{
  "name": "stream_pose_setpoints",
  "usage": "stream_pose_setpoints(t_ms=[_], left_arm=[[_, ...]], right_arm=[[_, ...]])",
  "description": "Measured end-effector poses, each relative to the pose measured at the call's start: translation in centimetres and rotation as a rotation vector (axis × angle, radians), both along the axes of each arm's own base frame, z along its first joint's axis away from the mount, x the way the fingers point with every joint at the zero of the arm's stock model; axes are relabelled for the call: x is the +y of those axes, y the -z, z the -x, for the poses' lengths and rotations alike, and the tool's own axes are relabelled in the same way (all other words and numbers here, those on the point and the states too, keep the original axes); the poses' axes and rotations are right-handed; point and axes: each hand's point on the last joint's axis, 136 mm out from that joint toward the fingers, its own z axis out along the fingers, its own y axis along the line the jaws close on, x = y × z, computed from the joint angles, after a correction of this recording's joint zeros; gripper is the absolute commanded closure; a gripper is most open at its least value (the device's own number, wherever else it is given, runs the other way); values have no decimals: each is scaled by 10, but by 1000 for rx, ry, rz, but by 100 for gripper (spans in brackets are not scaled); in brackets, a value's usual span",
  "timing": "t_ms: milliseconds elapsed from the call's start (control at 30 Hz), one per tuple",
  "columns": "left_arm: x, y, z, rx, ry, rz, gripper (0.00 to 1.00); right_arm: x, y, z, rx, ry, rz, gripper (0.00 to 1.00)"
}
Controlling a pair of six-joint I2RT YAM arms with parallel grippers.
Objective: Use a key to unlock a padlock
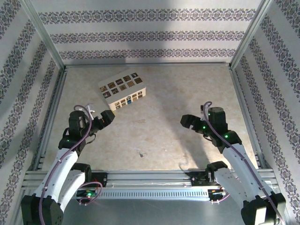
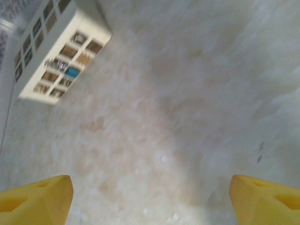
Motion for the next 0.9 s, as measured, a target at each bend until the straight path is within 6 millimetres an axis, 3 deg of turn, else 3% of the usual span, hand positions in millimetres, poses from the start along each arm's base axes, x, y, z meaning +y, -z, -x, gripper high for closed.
stream_pose_setpoints(t_ms=[167,300,533,900], left_arm=[[-15,50,22,139,11,53,0],[-21,72,32,202,-6,88,0],[-26,72,32,206,-19,117,0],[-20,84,34,230,-65,108,1]], right_arm=[[39,11,35,89,-144,-1,20],[62,28,60,173,-243,54,22],[95,45,87,241,-386,180,25],[142,68,100,284,-581,374,29]])
